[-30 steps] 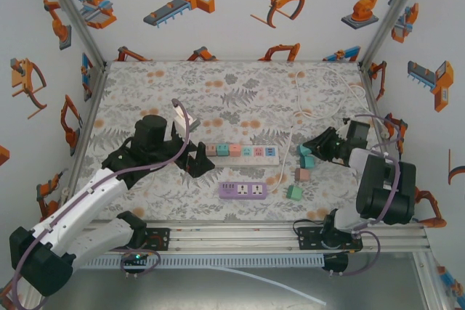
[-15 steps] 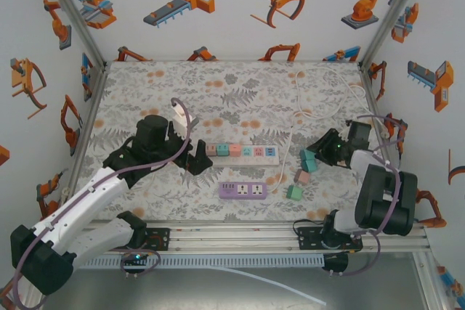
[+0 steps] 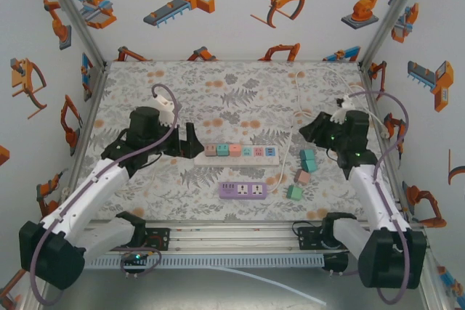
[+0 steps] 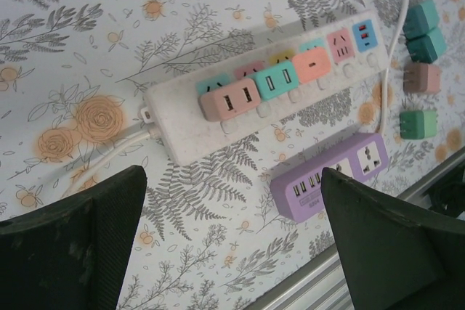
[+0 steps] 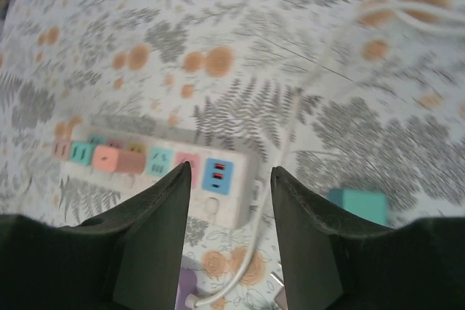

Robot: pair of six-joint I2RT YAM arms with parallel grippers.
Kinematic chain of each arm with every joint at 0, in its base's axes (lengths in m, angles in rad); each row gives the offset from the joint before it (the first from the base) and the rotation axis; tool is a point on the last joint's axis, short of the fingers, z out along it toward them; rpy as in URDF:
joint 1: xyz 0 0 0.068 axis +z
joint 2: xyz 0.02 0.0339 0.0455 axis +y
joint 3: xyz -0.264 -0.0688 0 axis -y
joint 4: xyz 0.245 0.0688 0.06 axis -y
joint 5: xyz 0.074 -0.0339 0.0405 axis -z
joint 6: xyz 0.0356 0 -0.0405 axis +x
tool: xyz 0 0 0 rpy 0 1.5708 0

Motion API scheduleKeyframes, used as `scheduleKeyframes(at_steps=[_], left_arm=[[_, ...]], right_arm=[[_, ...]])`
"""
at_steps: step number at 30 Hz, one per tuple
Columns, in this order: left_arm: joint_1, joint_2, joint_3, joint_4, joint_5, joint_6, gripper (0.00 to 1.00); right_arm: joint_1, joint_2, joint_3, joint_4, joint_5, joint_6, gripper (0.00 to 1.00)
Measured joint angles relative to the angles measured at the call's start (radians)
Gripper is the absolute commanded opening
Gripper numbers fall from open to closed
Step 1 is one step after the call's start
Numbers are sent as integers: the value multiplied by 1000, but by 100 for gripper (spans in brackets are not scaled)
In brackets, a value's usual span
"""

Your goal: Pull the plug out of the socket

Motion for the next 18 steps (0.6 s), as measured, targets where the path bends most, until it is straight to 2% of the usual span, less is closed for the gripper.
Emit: scheduleKeyframes(at_steps=[6, 9, 13, 18], left_arm=[[41, 133, 77, -11, -38, -45, 89], [56, 203, 108, -11, -46, -46, 87], [69, 299, 129, -5, -39, -43, 87], [82, 389, 135, 15, -7, -40, 83]], right_arm=[[293, 63, 64, 9, -17, -341, 48], [399, 143, 114, -21, -37, -520, 51], [500, 266, 190, -73, -50, -749, 59], [560, 393, 243, -89, -57, -914, 61]])
